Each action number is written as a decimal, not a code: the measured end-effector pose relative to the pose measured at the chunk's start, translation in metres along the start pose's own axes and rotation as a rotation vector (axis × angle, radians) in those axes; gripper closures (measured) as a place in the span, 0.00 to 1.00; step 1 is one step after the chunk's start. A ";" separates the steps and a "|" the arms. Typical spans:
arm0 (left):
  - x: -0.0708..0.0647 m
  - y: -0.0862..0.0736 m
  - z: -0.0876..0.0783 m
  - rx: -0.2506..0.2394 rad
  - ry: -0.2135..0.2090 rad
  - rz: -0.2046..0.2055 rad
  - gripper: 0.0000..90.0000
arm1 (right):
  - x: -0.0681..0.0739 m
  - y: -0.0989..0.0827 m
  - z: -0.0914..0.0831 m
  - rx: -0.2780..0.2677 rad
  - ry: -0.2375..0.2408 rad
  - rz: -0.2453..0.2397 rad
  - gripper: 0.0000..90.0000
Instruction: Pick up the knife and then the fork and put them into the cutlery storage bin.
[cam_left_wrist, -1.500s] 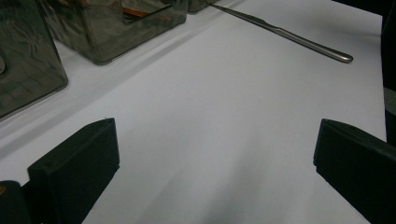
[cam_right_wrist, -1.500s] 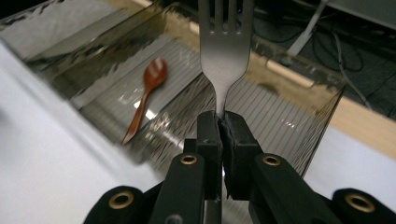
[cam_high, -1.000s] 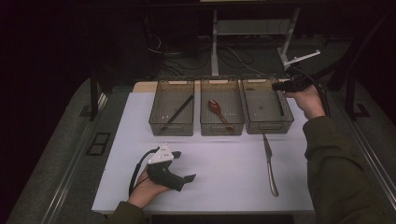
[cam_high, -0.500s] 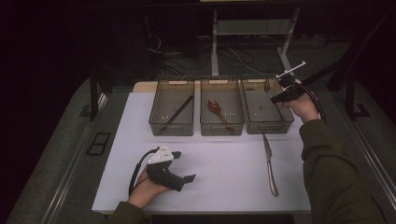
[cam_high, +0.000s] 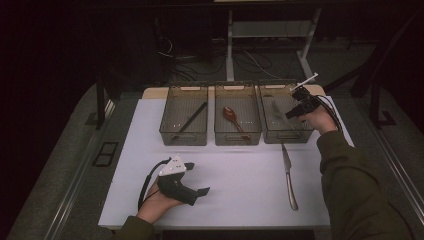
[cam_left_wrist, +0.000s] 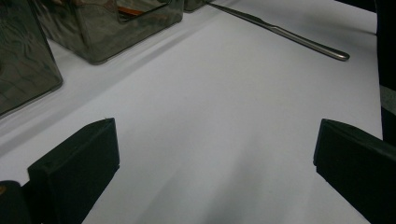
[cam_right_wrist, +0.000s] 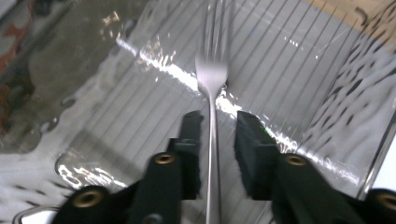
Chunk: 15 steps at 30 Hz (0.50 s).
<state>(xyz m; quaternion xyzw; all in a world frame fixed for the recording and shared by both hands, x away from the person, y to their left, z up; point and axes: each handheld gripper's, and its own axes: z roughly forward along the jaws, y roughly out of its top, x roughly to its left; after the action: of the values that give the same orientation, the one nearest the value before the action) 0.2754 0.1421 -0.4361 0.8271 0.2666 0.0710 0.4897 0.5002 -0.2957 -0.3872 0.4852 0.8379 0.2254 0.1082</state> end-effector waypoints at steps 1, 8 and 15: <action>0.000 0.000 0.000 0.000 0.000 0.000 0.00 | -0.001 -0.001 -0.001 -0.014 0.004 0.004 0.71; 0.000 0.000 0.000 0.002 0.000 0.003 0.00 | 0.001 -0.008 -0.024 -0.149 0.065 0.034 0.57; -0.001 0.000 0.001 0.007 0.001 0.006 0.00 | 0.015 -0.026 -0.057 -0.227 0.082 0.041 0.60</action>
<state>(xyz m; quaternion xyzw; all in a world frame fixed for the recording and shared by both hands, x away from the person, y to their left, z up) 0.2752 0.1408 -0.4367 0.8295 0.2645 0.0719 0.4867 0.4500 -0.3091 -0.3488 0.4773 0.8005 0.3407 0.1233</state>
